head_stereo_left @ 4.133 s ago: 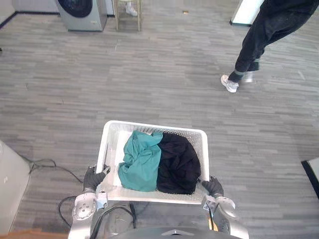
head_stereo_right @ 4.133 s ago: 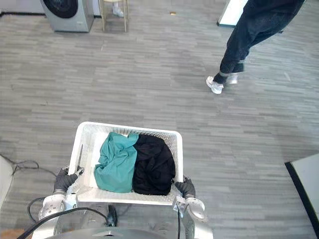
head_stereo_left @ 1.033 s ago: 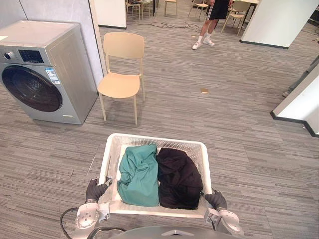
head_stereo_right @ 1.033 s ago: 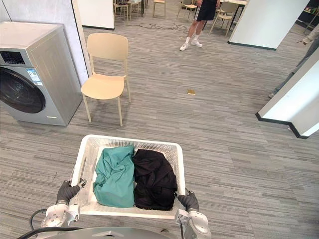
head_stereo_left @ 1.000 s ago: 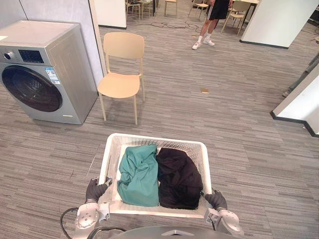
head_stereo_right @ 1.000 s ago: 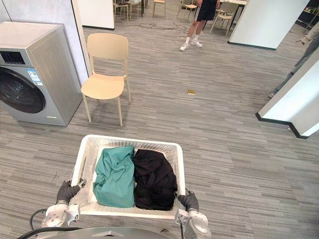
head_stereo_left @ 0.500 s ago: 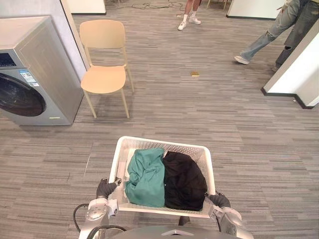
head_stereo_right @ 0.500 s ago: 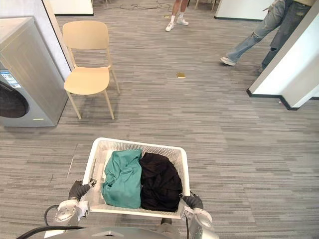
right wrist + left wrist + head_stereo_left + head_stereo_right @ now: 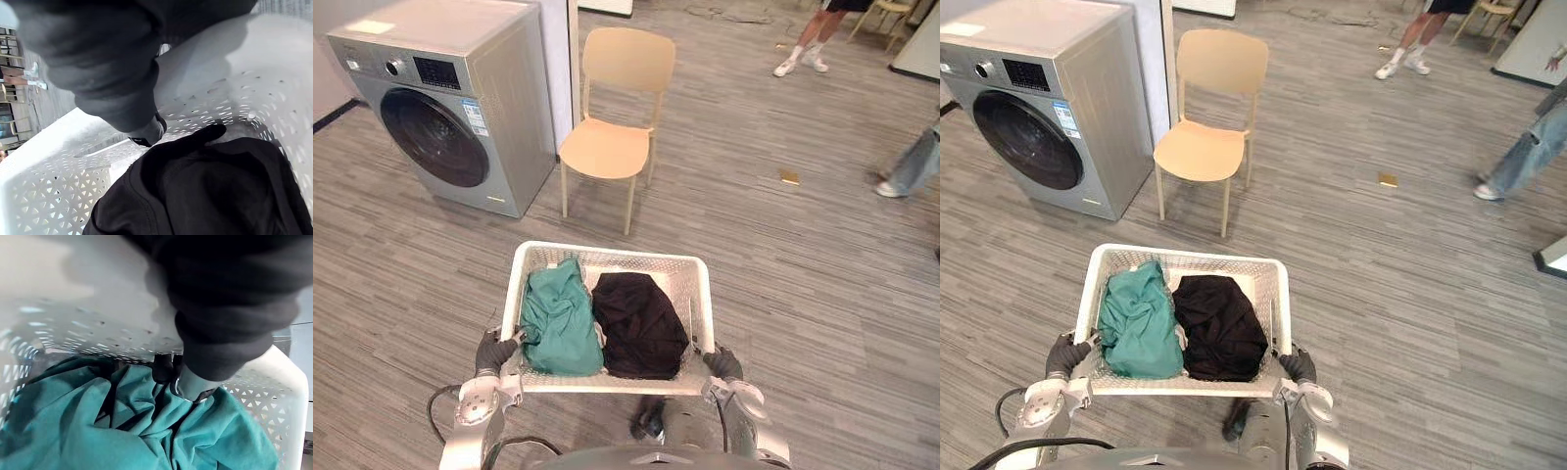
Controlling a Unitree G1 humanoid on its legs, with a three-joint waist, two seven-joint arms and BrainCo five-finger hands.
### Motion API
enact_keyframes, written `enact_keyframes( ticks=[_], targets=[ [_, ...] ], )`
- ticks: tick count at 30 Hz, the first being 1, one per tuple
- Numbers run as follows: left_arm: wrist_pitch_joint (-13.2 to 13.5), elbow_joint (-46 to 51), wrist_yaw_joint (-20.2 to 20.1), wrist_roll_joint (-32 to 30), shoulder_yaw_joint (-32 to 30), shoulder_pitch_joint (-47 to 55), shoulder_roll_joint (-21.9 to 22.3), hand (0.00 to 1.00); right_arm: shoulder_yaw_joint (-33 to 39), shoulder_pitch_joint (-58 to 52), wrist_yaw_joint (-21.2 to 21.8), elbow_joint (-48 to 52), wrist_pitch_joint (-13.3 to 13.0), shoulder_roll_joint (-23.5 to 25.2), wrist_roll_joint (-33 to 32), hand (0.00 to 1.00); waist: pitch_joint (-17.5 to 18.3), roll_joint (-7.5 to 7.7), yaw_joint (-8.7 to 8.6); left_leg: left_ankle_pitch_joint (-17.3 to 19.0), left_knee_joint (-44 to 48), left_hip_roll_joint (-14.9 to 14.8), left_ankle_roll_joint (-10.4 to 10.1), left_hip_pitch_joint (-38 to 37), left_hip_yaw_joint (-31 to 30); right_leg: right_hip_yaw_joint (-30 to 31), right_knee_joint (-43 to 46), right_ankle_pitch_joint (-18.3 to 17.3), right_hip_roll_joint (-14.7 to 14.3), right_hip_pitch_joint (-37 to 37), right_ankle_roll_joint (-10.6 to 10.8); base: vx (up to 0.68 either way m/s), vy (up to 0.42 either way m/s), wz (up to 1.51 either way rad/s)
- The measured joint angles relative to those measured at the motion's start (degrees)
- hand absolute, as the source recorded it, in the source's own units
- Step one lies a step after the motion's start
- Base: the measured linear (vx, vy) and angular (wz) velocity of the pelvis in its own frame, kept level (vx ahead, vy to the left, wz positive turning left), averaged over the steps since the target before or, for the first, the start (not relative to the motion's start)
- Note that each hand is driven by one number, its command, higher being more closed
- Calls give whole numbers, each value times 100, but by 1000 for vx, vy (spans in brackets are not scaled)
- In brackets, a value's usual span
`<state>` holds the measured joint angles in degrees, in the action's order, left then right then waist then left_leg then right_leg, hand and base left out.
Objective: Pick up the laundry basket with both hands and put the clothes into the washing machine.
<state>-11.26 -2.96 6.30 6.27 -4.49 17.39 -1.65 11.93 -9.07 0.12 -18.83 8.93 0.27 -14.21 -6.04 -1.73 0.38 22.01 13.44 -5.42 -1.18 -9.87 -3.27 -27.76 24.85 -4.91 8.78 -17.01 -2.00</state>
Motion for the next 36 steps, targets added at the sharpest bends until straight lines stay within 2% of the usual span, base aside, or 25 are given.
enact_keyframes(
  ticks=[2, 3, 4, 5, 6, 8, 9, 12, 13, 14, 15, 16, 17, 19, 21, 22, 24, 26, 28, 29, 30, 31, 32, 33, 36],
  targets=[
    [-10, -21, -26, -21, 5, 7, 190, 100, 5, -69, -15, 41, 9, -126, 0, 100, -32, -66, -108, -207, 562, -64, -111, 1, 0, -137, 701, -360, 199, 116, -37, 642, -136, 35],
    [-9, -73, -45, -33, 49, 46, 301, 100, 2, -236, -13, 239, 1, -217, -7, 100, -50, -223, -192, -300, 1532, -177, -135, 120, 109, -276, 1018, -677, 75, 230, 62, 560, -176, 45],
    [-7, -25, -64, -32, 54, 99, 290, 100, -9, -350, -10, 360, 0, -195, -12, 100, -14, -304, -138, -417, 2350, -341, -264, 372, 171, -306, 509, -610, -115, 519, 28, 562, -214, 12],
    [5, -1, -82, -30, 40, 156, 317, 100, -80, -533, -20, 605, -9, -213, -19, 100, -59, -460, -99, -1348, 3967, -636, -289, 947, 277, -366, 182, -878, -429, 1091, 6, 485, -107, -46],
    [17, 27, -94, -5, -4, 253, 316, 100, -178, -585, -28, 679, -7, -238, -28, 100, -65, -455, 44, -2118, 5113, -842, -466, 1454, 307, -186, -37, -1008, -606, 1460, 3, 591, -117, -56],
    [19, 32, -142, 5, -6, 241, 287, 100, -177, -592, -60, 668, -5, -238, -123, 100, -120, -386, 108, -1800, 6011, -915, -189, 2127, 494, -23, -335, -1102, -621, 1964, 131, 501, -33, -48],
    [23, 28, -165, 8, -16, 251, 266, 100, -177, -581, -71, 649, -3, -242, -129, 100, -134, -287, 234, -1365, 6027, -1010, -26, 2725, 800, 181, -785, -1055, -569, 2405, 219, 537, -6, -53],
    [44, -5, -167, 42, -127, 224, 271, 100, -183, -270, -69, 340, 8, -247, -131, 100, -225, -132, 406, -951, 4529, -1002, -137, 3346, 979, 501, -1313, -941, -334, 2905, 417, 568, 139, -81],
    [44, -7, -162, 42, -194, 217, 271, 100, -237, -105, -70, 177, 20, -269, -131, 100, -258, -81, 499, -1073, 2737, -978, -255, 3378, 1033, 612, -1519, -897, -146, 3134, 528, 574, 267, -80],
    [44, -6, -162, 42, -217, 223, 274, 100, -254, -112, -68, 186, 20, -269, -132, 100, -250, -73, 525, -1285, 1936, -938, -299, 3317, 1022, 670, -1591, -901, -80, 3229, 657, 715, 364, -80],
    [47, -10, -162, 41, -222, 226, 281, 100, -249, -124, -66, 164, 10, -301, -133, 100, -220, -109, 553, -2077, 980, -817, -491, 3150, 931, 747, -1702, -941, -25, 3395, 876, 483, 272, -31],
    [40, -183, -151, 37, -287, 132, 117, 100, -242, -17, -89, -127, -3, -139, -133, 100, -150, 285, 503, -2129, 1138, -460, -359, 3098, 1036, 862, -1845, -822, 388, 3554, 997, 716, 381, -9],
    [18, -262, -152, 41, -332, -1, 64, 100, -235, 76, -93, -237, 5, -109, -129, 100, -127, 383, 398, -1789, 1611, -382, -181, 3269, 1058, 1004, -1696, -490, 516, 3481, 996, 581, 317, 2],
    [18, -257, -144, 49, -383, 20, 60, 100, -235, 141, -115, -247, 11, -61, -115, 100, -134, 424, 465, -1265, 2239, -366, -15, 3280, 1151, 1352, -1106, -107, 696, 3347, 1024, 573, 340, -14],
    [19, -234, -143, 63, -384, 17, -15, 100, -235, 160, -113, -284, 10, -13, -115, 100, -147, 422, 440, -906, 2226, -264, 149, 2826, 1207, 1821, 522, 714, 915, 2715, 977, 512, 326, 2],
    [20, -225, -143, 66, -384, 14, -57, 100, -234, 162, -110, -310, 4, 27, -116, 100, -176, 377, 413, -851, 2138, -239, 204, 2661, 1210, 1956, 1078, 816, 934, 2486, 977, 318, 160, 25],
    [22, -147, -113, 67, -413, 43, -220, 100, -249, 157, -79, -393, -3, 174, -114, 100, -291, 359, 378, -720, 1554, -183, 232, 1796, 1333, 2027, 3125, 342, 920, 1563, 710, 388, 138, 11],
    [21, 106, -73, 65, -443, 283, -245, 100, -295, 155, -26, -456, 0, 226, -113, 100, -302, 377, 385, -599, 1150, -195, 140, 1234, 1504, 1711, 3558, -110, 890, 957, 515, 320, 45, -25],
    [21, 228, -47, 65, -458, 375, -246, 100, -329, 211, -8, -447, 0, 238, -112, 100, -310, 369, 382, -460, 994, -261, 92, 941, 1642, 1215, 3052, -535, 774, 471, 468, 272, -90, -33],
    [21, 229, -47, 65, -474, 380, -247, 100, -334, 209, -4, -448, 2, 244, -114, 100, -324, 354, 367, -402, 907, -324, 18, 808, 1725, 827, 2104, -647, 588, 388, 453, 253, -170, -23],
    [21, 227, -48, 65, -481, 387, -247, 100, -337, 206, -5, -449, 2, 248, -116, 100, -311, 388, 348, -355, 828, -315, -67, 703, 1757, 509, 1107, -578, 473, 431, 389, 218, -166, -16],
    [19, 226, -50, 65, -483, 377, -247, 100, -344, 209, -9, -445, 2, 246, -116, 100, -287, 515, 279, -266, 814, -250, -210, 601, 1754, 244, -20, -47, 354, 490, 137, 298, -194, 7],
    [6, 158, -53, 62, -476, 331, -209, 100, -344, 202, -23, -451, 0, 189, -117, 100, -265, 521, 218, -209, 829, -266, -284, 548, 1688, 289, -100, 189, 265, 615, 131, 326, -151, -1],
    [-18, 131, -57, 30, -435, 342, -9, 100, -373, 194, -35, -394, 2, 58, -117, 100, -208, 284, 225, -252, 683, -428, -363, 473, 1608, 200, -296, 190, 32, 716, 101, 382, -156, -5],
    [-15, 137, -59, -94, -440, 169, 284, 100, -340, 120, -59, -20, 1, -90, -118, 100, -229, 112, 237, -337, 515, -583, -488, 291, 1533, 158, -148, -98, -156, 733, 22, 297, -122, -9]
  ],
)
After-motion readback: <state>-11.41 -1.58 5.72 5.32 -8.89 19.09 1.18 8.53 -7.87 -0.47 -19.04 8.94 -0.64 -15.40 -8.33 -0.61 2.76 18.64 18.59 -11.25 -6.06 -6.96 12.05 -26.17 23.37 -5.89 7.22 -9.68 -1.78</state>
